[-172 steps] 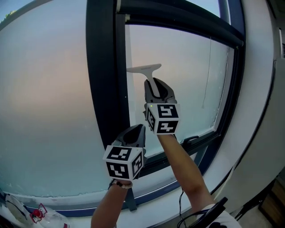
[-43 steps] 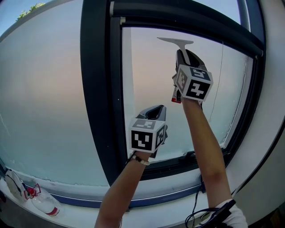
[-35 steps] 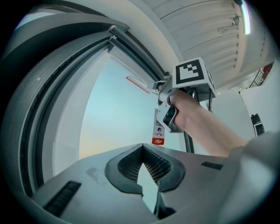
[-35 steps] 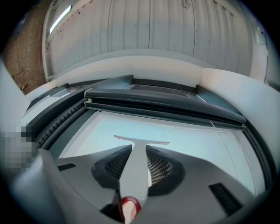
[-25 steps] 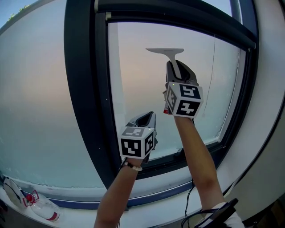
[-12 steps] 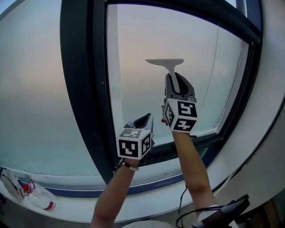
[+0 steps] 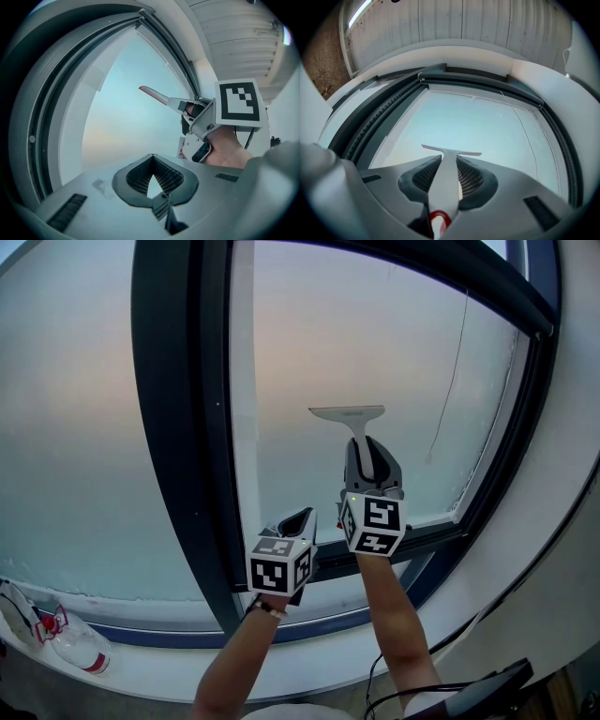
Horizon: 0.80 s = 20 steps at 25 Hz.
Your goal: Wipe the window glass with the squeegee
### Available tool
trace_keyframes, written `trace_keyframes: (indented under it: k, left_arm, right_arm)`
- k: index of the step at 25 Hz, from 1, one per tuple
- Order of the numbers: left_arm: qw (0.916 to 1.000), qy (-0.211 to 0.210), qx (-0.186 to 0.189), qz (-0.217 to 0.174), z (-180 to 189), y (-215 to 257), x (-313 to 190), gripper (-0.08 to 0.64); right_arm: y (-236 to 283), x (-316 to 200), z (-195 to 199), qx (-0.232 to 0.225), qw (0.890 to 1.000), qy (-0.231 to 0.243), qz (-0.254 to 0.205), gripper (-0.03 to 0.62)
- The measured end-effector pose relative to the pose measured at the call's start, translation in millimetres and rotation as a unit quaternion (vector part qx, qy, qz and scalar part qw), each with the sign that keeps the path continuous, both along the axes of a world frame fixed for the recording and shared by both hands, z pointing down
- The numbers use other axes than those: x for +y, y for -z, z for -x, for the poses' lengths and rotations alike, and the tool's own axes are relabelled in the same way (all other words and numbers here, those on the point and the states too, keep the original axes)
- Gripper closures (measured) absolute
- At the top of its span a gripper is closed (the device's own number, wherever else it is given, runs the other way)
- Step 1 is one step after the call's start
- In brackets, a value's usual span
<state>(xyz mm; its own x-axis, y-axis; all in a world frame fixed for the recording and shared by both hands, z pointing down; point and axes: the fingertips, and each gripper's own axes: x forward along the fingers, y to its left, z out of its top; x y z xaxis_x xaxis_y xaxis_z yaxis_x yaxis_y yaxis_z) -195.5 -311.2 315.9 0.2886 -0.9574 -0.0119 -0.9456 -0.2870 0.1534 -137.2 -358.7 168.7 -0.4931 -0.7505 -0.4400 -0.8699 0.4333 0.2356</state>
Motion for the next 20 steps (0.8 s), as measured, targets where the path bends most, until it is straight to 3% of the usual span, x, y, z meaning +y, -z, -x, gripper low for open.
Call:
trace_keyframes:
  k: [20]
  left_arm:
    - [0.9973, 0.005, 0.023, 0.069, -5.1, -91.1, 10.5, 0.561]
  right_arm:
    - [-163.7, -3.4, -9.8, 0.034, 0.994, -0.007, 0.107, 0.502]
